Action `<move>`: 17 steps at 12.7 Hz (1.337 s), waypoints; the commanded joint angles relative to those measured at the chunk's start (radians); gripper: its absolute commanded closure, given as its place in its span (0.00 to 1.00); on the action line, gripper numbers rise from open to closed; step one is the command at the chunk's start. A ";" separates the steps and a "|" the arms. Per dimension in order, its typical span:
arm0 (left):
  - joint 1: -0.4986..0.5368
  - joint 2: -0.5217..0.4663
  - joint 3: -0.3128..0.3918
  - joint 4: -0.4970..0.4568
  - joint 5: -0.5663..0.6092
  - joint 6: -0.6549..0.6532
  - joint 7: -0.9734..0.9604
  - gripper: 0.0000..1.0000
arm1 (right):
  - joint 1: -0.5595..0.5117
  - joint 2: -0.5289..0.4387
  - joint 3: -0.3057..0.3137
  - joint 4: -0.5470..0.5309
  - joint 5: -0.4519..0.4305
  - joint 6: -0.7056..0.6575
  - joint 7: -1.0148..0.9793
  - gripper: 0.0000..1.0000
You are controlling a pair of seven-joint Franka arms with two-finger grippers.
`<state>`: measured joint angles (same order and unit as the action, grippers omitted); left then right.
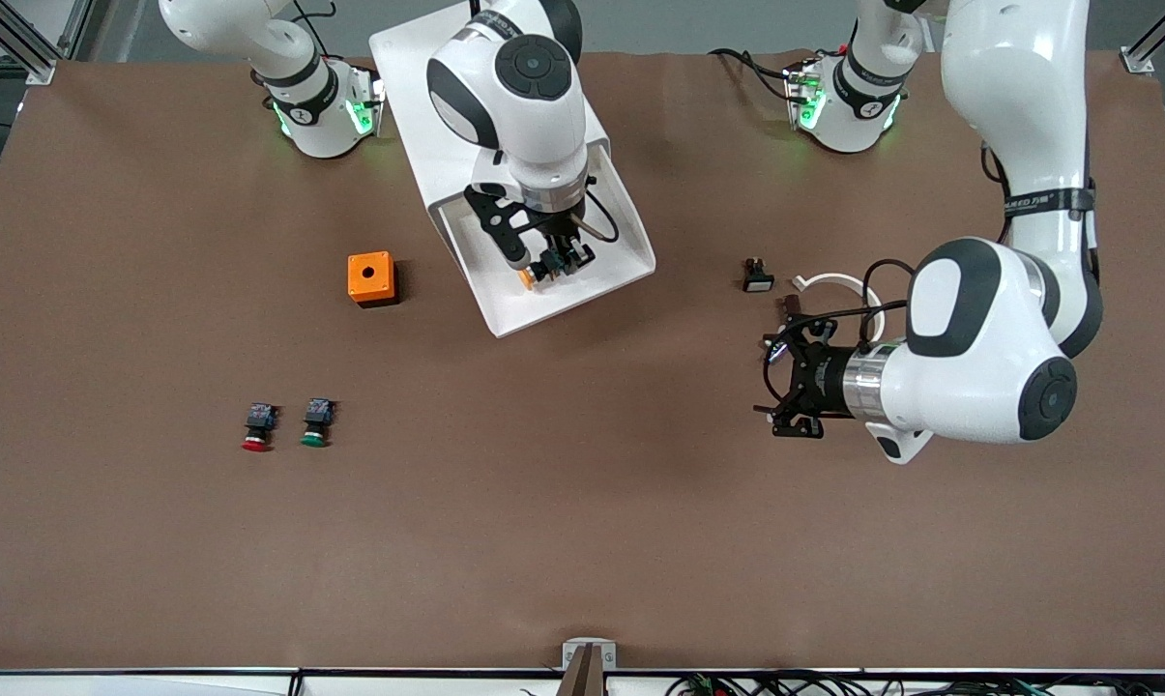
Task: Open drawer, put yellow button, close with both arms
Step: 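Lower the yellow button into the drawer and open the right gripper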
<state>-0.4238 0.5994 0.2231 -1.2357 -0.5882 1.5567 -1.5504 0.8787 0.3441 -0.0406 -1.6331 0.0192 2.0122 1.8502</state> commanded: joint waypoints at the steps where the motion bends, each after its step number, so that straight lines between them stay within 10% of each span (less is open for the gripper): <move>1: -0.021 -0.026 -0.001 -0.025 0.092 -0.004 0.131 0.00 | 0.013 0.016 -0.013 0.042 -0.013 -0.016 0.034 0.00; 8: -0.146 -0.026 -0.018 -0.033 0.214 -0.004 0.262 0.00 | -0.118 0.003 -0.022 0.145 -0.001 -0.174 -0.494 0.00; 17: -0.412 0.049 -0.019 -0.033 0.323 0.305 0.414 0.00 | -0.637 -0.102 -0.019 0.180 0.010 -0.449 -1.490 0.00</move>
<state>-0.7834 0.6280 0.1984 -1.2640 -0.3150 1.7738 -1.1554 0.3400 0.2689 -0.0837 -1.4429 0.0203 1.5933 0.5235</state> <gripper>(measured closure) 0.000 0.000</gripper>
